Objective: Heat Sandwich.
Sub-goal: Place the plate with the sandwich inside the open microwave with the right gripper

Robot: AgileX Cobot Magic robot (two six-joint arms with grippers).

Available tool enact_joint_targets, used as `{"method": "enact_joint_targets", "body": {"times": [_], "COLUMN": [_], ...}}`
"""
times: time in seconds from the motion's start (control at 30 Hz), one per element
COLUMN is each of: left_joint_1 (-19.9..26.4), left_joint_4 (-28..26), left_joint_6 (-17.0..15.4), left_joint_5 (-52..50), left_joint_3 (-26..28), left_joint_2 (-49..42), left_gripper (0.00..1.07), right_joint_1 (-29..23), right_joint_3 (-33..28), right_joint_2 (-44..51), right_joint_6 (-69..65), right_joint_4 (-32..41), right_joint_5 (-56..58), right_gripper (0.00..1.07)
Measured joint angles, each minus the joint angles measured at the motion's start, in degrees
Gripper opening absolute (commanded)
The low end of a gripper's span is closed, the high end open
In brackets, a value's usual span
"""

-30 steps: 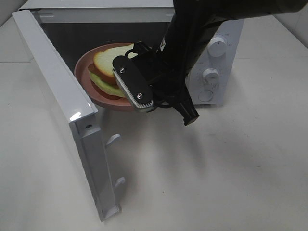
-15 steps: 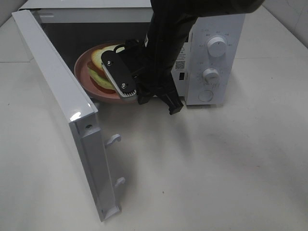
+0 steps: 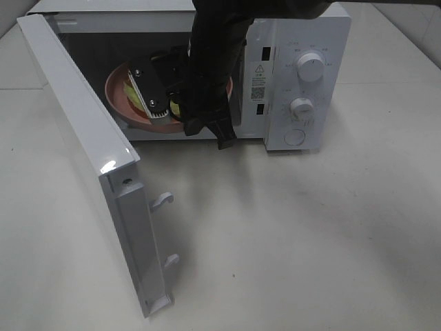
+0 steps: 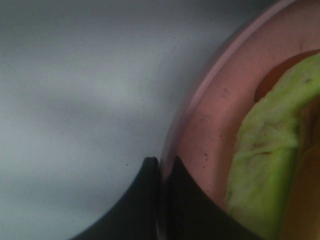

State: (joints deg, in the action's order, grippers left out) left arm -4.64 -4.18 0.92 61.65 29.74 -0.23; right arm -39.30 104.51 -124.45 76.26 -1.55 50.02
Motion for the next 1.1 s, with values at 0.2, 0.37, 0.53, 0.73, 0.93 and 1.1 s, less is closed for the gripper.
{"method": "enact_joint_targets", "body": {"times": [0.2,0.37,0.53,0.73,0.93,1.1], "left_joint_1": [0.0,0.0,0.0,0.0,0.0,0.0], "left_joint_4": [0.0,0.0,0.0,0.0,0.0,0.0], "left_joint_6": [0.0,0.0,0.0,0.0,0.0,0.0], "left_joint_5": [0.0,0.0,0.0,0.0,0.0,0.0], "left_joint_3": [0.0,0.0,0.0,0.0,0.0,0.0], "left_joint_2": [0.0,0.0,0.0,0.0,0.0,0.0], "left_gripper": [0.98,0.98,0.98,0.98,0.98,0.98], "right_joint_1": [0.0,0.0,0.0,0.0,0.0,0.0], "right_joint_3": [2.7,4.9,7.0,10.6,13.5,14.9], "right_joint_2": [-2.1,-4.5,-6.4,-9.1,-11.0,-12.1], "right_joint_6": [-1.7,-2.9,-3.4,-6.0,-7.8,-8.7], "right_joint_4": [-1.1,-1.3,-1.3,-2.0,-2.8,-2.9], "right_joint_5": [1.0,1.4,1.5,1.5,1.6,1.5], "right_gripper": [0.00,0.00,0.00,0.00,0.00,0.00]}}
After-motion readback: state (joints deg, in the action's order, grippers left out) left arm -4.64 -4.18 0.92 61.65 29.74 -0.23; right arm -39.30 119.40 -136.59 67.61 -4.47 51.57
